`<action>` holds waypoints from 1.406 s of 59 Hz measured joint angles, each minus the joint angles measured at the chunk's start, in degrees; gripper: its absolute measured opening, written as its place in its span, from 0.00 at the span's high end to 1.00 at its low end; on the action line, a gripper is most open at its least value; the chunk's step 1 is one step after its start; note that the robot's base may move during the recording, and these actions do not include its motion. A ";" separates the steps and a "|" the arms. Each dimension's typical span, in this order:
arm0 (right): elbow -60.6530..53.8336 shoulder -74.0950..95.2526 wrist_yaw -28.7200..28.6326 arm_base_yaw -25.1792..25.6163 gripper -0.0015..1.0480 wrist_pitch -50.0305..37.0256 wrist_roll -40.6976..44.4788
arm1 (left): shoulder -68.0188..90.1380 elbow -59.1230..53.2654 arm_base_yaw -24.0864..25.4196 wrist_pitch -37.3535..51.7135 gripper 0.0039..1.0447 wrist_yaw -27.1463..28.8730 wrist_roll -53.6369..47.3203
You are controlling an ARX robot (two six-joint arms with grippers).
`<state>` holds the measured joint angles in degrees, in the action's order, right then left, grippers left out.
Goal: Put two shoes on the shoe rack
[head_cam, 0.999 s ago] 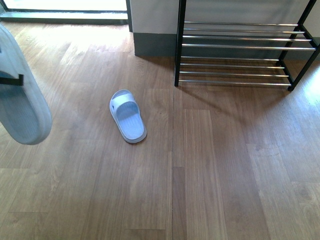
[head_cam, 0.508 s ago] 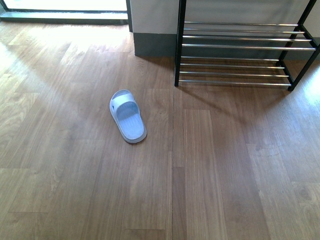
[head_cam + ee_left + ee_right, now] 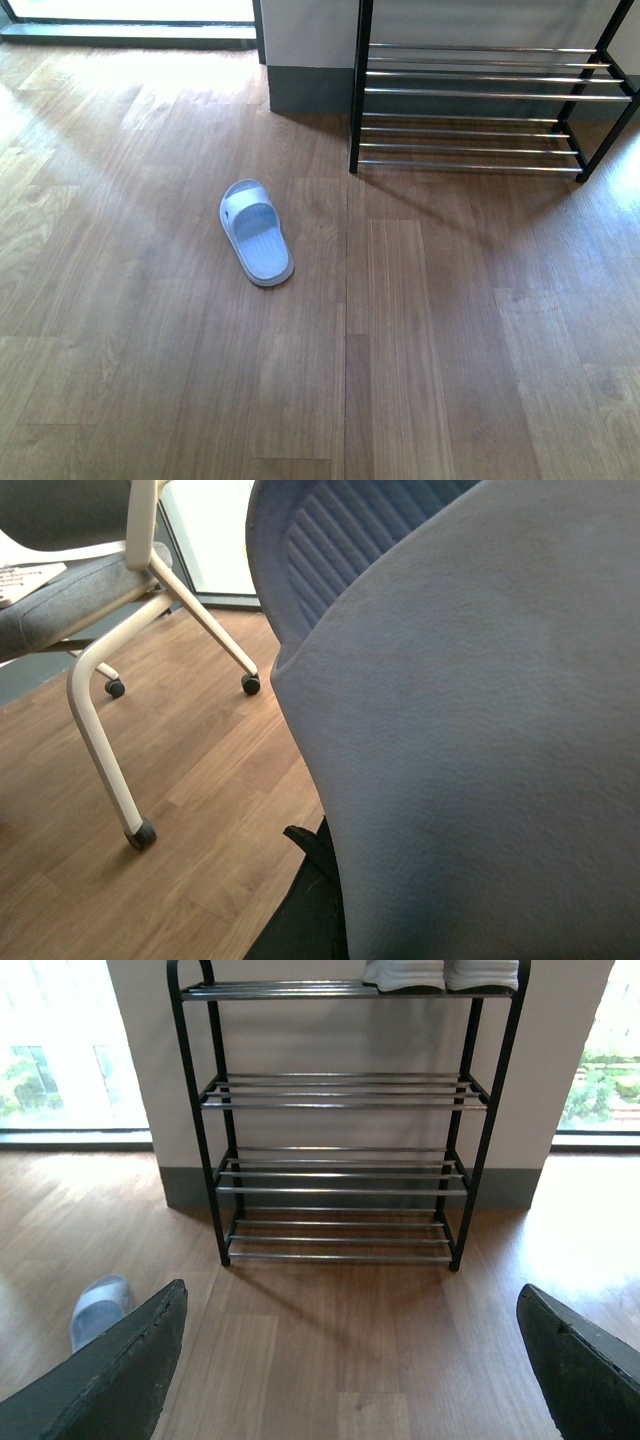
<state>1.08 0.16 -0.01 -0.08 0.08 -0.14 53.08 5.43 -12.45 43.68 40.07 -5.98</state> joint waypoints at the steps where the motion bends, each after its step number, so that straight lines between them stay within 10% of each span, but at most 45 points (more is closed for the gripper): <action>1: 0.00 0.00 0.02 0.00 0.09 0.00 -0.02 | 0.24 -0.02 0.09 0.26 0.98 0.59 -0.04; 83: 0.00 0.09 -0.15 0.02 0.09 0.00 0.00 | 0.76 -0.13 0.26 0.33 0.98 1.03 -0.68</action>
<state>1.08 0.25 -0.16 -0.05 0.08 -0.14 53.84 5.30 -12.19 44.01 41.10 -6.66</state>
